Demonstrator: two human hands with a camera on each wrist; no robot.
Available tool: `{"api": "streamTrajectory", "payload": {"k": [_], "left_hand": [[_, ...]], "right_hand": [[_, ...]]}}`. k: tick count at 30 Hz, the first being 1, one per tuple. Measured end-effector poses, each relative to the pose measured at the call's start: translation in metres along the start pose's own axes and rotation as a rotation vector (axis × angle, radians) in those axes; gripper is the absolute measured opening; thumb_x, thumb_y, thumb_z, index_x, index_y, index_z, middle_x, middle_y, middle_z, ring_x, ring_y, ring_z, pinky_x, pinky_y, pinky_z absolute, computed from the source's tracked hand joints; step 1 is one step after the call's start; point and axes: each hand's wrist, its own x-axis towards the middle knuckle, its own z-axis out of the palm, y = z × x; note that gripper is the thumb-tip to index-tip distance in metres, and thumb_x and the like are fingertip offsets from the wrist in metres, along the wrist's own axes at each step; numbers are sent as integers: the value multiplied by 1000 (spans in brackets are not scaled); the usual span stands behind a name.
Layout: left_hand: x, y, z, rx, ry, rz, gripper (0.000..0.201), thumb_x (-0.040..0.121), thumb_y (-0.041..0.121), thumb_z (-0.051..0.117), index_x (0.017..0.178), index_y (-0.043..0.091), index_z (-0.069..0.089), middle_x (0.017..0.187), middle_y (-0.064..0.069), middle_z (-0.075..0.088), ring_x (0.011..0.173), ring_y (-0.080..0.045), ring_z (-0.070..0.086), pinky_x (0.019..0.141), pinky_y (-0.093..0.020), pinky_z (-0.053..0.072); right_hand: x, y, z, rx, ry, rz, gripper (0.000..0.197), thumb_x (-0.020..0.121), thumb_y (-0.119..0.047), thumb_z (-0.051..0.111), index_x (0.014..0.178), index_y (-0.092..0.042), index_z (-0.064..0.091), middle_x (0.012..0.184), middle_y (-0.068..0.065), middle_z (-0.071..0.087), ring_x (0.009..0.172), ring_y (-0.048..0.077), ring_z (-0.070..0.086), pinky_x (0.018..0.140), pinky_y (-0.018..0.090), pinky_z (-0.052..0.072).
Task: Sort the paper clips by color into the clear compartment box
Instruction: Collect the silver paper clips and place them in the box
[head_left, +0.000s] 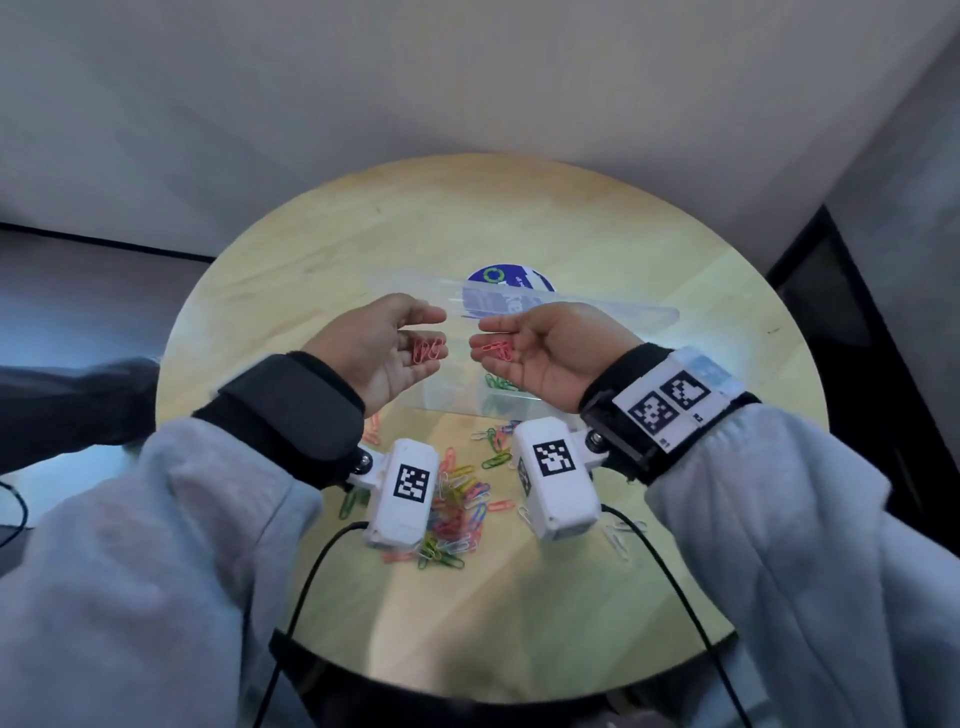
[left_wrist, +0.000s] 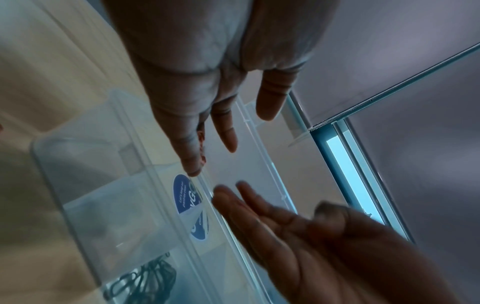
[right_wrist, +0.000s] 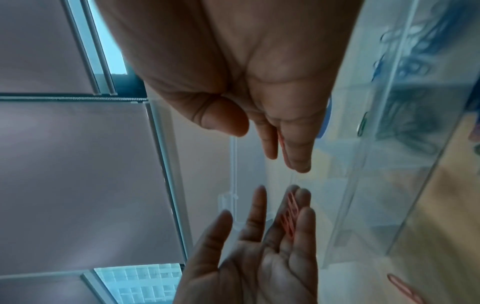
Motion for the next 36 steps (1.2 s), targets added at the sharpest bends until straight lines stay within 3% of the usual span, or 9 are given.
{"api": "streamTrajectory", "payload": {"k": [7,11,13,16,19,23,27,32,36], "left_hand": [[10,0,6,30,-16,-11,24,97,32,43,86,17,58,93,-5,47,80,-14,48,75,-22,44],[4,-2,6,109,-3,39,19,96,30,47,102,16,59,103,-6,48,93,-15,50,88,-25,43],[-3,-2,5,185,-20,94,15,95,25,50,103,14,56,104,-8,52,89,-17,55,83,-25,47],[-19,-6,9,545,-78,204,5,94,22,52,94,18,56,88,-4,57,69,-14,56,64,-24,46],[-34,-21,21,1106,-139,318,13,88,25,58,101,24,58,75,6,54,67,-14,53,64,-26,41],[-45,-56,47,1613,-243,322,30,84,21,55,113,29,58,90,7,52,87,-16,52,69,-23,34],[-46,-82,64,1776,-303,316,33,85,18,55,117,27,57,115,1,58,103,-20,57,71,-24,37],[-44,-91,77,1891,-295,301,31,86,17,56,115,27,58,114,0,59,102,-20,57,67,-26,36],[-38,-91,80,1936,-301,265,22,86,18,57,107,24,60,110,0,61,86,-18,50,50,-22,27]], "right_hand": [[13,-5,29,-134,52,4,30,84,6,27,104,0,50,89,10,37,85,23,40,84,26,44],[-7,-1,15,-192,65,-29,29,91,2,29,105,-1,54,101,14,49,98,23,49,90,30,43],[-24,0,-1,-237,80,-74,24,95,-6,35,97,-5,59,97,11,56,92,22,55,87,30,45],[-53,4,-33,-424,190,-117,18,95,-11,44,90,-14,61,93,7,61,83,16,57,81,27,45],[-79,14,-72,-859,344,-99,11,87,-17,60,95,-25,62,106,3,65,100,19,59,96,35,45],[-103,31,-98,-1166,391,7,28,80,-27,70,106,-24,60,95,-7,63,94,14,60,81,27,44],[-105,49,-103,-1381,340,108,30,77,-29,72,104,-24,61,98,-7,61,93,13,57,78,25,43],[-97,66,-103,-1543,289,171,29,76,-33,68,100,-22,57,98,-4,59,92,16,57,76,27,46],[-94,73,-97,-1649,289,154,30,77,-38,65,99,-19,55,97,-2,60,88,18,57,70,27,43]]}}
